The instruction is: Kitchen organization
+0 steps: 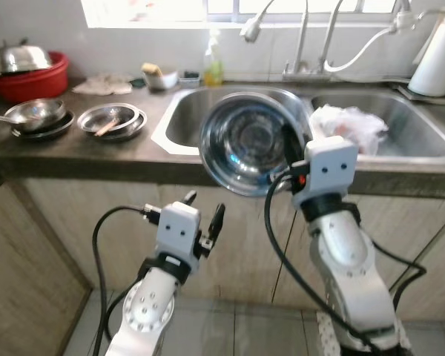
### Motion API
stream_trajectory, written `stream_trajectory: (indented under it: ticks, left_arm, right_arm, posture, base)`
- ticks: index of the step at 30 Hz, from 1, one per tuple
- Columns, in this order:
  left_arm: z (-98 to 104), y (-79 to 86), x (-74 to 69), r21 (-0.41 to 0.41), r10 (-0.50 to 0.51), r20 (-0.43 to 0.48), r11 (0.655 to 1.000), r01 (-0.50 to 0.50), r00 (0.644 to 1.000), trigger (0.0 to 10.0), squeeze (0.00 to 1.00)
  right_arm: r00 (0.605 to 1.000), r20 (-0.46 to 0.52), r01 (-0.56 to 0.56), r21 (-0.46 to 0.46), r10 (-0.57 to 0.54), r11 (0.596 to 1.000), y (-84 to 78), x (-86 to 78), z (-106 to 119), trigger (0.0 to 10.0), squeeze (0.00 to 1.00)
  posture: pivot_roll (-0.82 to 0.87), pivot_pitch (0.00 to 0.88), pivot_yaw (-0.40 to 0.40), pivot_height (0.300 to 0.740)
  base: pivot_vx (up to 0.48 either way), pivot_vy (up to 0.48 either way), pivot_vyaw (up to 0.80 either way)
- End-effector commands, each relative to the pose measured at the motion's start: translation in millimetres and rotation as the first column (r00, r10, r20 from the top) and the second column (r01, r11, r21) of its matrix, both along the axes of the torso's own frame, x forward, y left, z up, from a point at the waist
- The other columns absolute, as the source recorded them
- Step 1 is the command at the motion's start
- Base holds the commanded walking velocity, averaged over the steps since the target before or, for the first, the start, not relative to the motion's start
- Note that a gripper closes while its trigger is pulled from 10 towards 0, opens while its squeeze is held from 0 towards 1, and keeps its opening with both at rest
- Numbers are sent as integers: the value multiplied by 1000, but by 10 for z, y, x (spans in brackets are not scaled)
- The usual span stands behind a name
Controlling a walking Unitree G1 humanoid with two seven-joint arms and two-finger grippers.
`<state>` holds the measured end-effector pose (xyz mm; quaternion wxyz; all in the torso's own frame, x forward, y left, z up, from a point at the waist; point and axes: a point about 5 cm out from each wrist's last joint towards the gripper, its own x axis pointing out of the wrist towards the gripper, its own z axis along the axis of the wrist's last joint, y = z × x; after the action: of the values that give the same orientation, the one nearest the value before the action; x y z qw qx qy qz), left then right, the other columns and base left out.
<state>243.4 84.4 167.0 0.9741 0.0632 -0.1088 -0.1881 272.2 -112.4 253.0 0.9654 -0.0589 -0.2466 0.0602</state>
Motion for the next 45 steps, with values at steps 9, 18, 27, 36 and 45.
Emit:
stream_trajectory:
  ticks: [9,18,27,36,45]
  left_arm:
    - [14,-30,-10,1,-17,9,1000,17,1000,10000,0]
    - [10,-38,-4,2,-23,11,1000,23,1000,10000,0]
    - [5,-40,-2,3,-28,10,1000,28,1000,10000,0]
    - [-34,-81,-17,2,-39,-3,999,39,999,10000,0]
    - [-22,-66,-18,1,-27,2,1000,27,1000,10000,0]
  right_arm:
    - [1000,-16,5,-11,-5,1000,-47,60,-31,10000,0]
    - [1000,-29,-2,-38,1,999,-39,67,-74,10000,0]
    - [999,-37,-5,-63,3,998,-30,71,-102,10000,0]
    - [998,-60,-1,-45,-1,999,-44,104,-129,10000,0]
    - [998,-56,15,-50,-18,999,-95,140,-99,10000,0]
  posture:
    - [153,31,-14,740]
    - [148,19,-13,740]
    - [147,17,-12,740]
    - [144,20,-12,740]
    - [147,39,-13,740]
  base:
    - [408,0,0]
    - [405,0,0]
    - [407,0,189]
    - [407,0,0]
    - [347,0,0]
